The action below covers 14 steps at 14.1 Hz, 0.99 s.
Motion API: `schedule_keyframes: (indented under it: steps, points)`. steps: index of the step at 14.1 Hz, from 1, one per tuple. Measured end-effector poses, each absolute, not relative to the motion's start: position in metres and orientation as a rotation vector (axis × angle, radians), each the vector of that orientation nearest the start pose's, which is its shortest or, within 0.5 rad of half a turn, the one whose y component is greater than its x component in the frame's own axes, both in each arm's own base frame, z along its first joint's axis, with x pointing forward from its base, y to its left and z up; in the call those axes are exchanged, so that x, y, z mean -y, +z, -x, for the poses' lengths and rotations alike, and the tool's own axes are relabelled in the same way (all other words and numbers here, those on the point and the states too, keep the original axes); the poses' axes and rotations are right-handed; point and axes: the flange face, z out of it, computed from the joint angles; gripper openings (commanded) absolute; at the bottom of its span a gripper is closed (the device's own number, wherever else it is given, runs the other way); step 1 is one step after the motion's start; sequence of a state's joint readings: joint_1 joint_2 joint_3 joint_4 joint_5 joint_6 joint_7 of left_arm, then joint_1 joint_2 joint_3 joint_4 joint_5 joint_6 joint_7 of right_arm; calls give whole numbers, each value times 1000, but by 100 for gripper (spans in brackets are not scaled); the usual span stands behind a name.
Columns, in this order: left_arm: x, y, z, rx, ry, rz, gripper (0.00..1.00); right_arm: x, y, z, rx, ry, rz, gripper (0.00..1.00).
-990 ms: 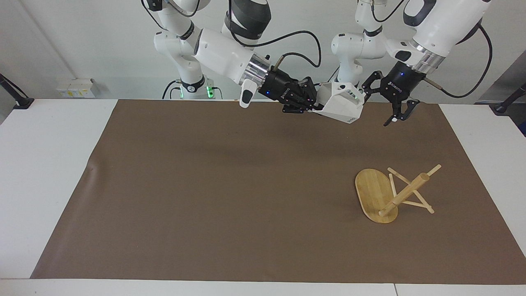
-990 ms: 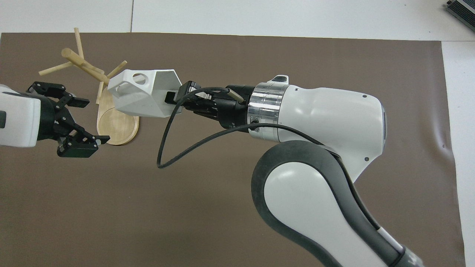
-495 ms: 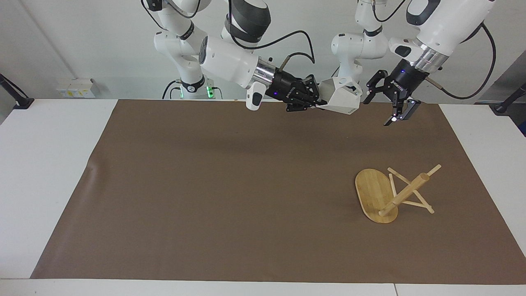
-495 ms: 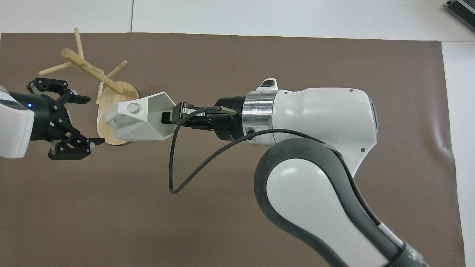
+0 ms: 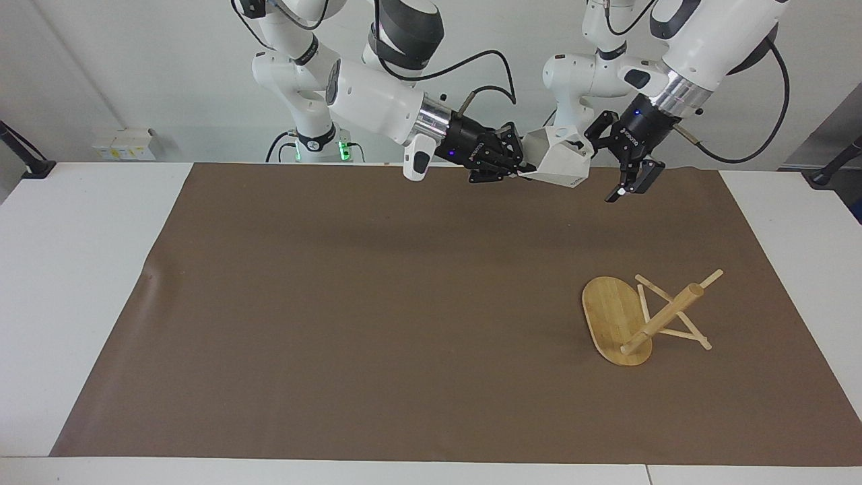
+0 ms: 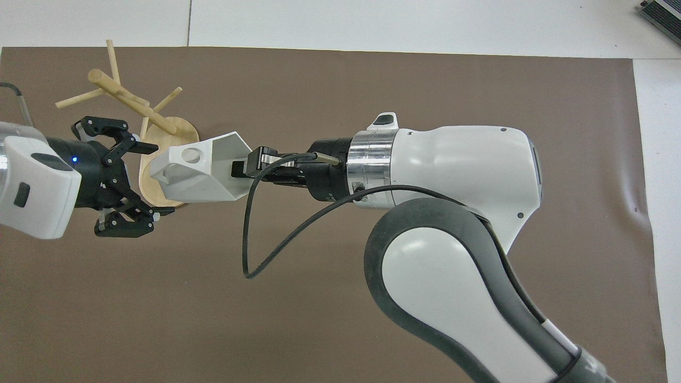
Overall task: Hang cup on rack
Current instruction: 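Carry the cup toward the left gripper while the left gripper approaches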
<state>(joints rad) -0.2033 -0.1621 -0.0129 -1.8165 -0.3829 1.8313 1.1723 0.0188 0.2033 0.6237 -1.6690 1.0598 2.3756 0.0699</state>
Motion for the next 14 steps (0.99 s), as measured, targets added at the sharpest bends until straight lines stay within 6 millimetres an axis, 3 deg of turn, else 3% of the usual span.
schedule_keyframes:
  steps: [5,9,14]
  points:
    - [151,626,-505,-2084,-605,2668,100,-373,569,-542,-89,-85,2026,0]
    - [172,629,-498,-2131,-632,2663,100,-372,569,-542,-89,-88,2027,0]
    - [175,631,-498,-2112,-662,2688,100,-368,569,-545,-94,-92,2027,0]
